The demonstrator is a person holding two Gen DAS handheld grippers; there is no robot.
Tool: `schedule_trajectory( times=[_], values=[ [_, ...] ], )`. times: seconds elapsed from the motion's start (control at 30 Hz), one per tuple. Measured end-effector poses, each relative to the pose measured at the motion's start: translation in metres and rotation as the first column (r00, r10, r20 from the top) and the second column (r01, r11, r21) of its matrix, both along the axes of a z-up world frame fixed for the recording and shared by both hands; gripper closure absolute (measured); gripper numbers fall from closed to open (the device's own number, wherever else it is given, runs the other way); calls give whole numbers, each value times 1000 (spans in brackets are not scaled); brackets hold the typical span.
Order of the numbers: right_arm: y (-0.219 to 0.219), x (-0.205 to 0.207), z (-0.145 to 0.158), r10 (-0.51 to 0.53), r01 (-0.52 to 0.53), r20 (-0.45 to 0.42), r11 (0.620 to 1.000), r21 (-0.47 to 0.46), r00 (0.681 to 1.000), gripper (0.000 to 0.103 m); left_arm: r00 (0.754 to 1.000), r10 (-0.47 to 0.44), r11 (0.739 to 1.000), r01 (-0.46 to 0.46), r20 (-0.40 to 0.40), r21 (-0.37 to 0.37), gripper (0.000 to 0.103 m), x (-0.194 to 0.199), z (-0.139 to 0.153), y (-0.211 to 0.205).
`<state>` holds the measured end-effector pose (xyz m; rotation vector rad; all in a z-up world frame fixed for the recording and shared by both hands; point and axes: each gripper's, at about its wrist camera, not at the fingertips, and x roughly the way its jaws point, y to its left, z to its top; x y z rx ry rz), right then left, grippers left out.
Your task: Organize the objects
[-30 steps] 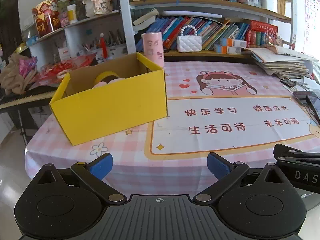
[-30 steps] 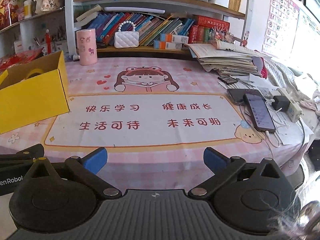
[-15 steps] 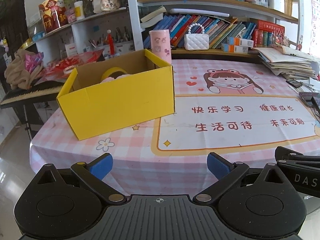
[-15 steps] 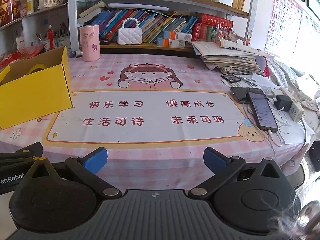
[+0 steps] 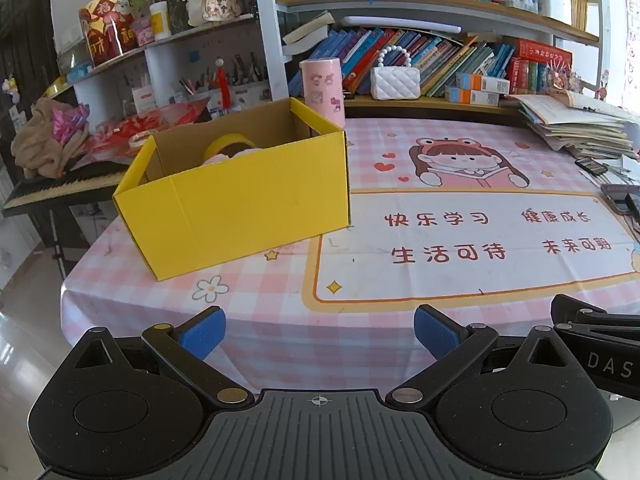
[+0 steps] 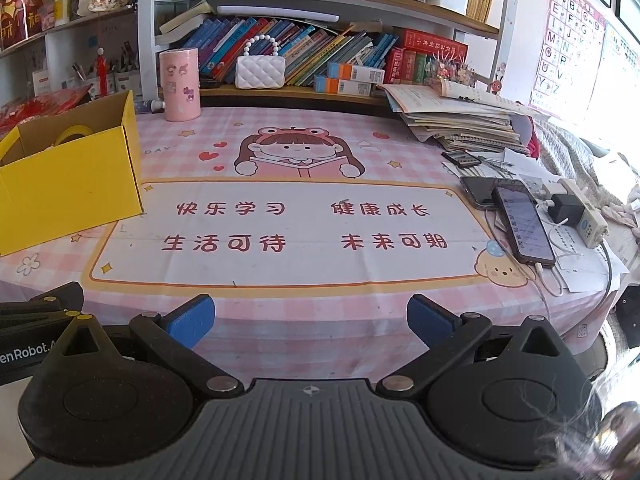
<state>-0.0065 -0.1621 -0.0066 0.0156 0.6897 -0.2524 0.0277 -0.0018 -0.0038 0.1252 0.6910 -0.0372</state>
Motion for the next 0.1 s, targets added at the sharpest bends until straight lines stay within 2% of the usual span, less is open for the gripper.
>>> schedule_trajectory(
  times=[0.1],
  values=[
    [-2,2,-1,1,-1,-4,1000,3,1000,0,1000,1,1000,-1,-7,4,2,3,-1,-3]
  ],
)
